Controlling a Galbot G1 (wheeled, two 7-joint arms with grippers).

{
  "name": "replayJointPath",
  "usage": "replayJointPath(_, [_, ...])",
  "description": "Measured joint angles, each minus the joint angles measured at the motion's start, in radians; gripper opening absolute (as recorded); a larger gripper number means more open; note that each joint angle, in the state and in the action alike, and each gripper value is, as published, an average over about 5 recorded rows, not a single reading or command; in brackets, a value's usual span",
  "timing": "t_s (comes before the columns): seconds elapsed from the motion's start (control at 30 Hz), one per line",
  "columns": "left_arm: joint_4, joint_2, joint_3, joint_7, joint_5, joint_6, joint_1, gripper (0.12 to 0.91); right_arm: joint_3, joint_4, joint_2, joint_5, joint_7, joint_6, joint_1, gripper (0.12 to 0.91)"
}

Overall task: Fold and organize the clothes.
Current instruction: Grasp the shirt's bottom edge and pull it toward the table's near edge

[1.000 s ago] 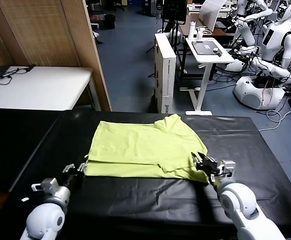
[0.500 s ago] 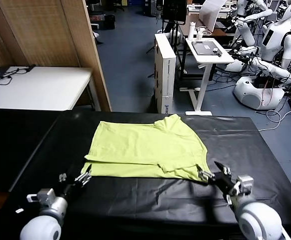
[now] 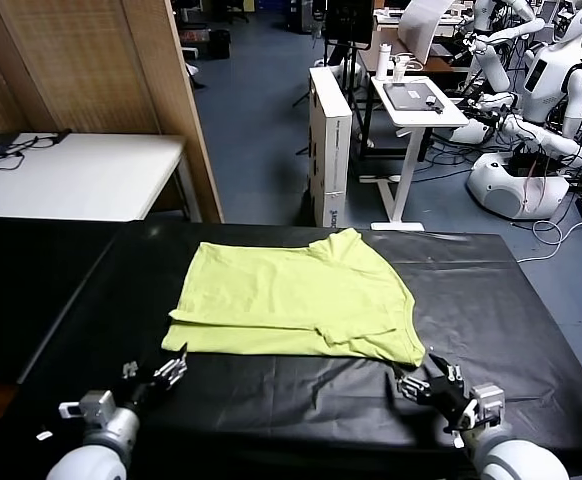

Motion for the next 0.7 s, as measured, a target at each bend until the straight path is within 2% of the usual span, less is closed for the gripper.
replayJointPath(0.17, [0.009,-0.005,0.008,0.0,0.0,-0.001,-0.002,0.728,-0.008,-0.013,-0.002,-0.002,0.001,0.001,0.011,0.678])
replayJointPath(0.27, [0.013,-0.005,0.009,0.001,0.001,-0.002,-0.003,0.665,-0.01,-0.018,-0.002,-0.004,0.0,0.002,0.012,0.513])
replayJointPath(0.33, [0.015,-0.005,0.009,0.001,0.001,-0.003,-0.003,0.566,-0.011,-0.018,-0.002,-0.005,0.001,0.003,0.011,0.383])
replayJointPath(0.47, [0.02,-0.004,0.008,0.003,0.002,-0.011,-0.004,0.33,-0.012,-0.017,-0.005,-0.004,0.007,0.001,0.009,0.186])
replayJointPath(0.57, [0.022,-0.004,0.008,0.005,0.003,-0.018,-0.005,0.184,-0.009,-0.008,-0.013,0.012,0.025,-0.021,0.008,0.139])
replayJointPath(0.63, [0.021,-0.003,0.008,0.006,0.004,-0.02,-0.005,0.148,-0.005,0.003,-0.022,0.034,0.041,-0.05,0.006,0.14])
replayJointPath(0.7, [0.019,-0.003,0.008,0.007,0.004,-0.021,-0.003,0.148,0.001,0.016,-0.032,0.059,0.055,-0.082,0.0,0.14])
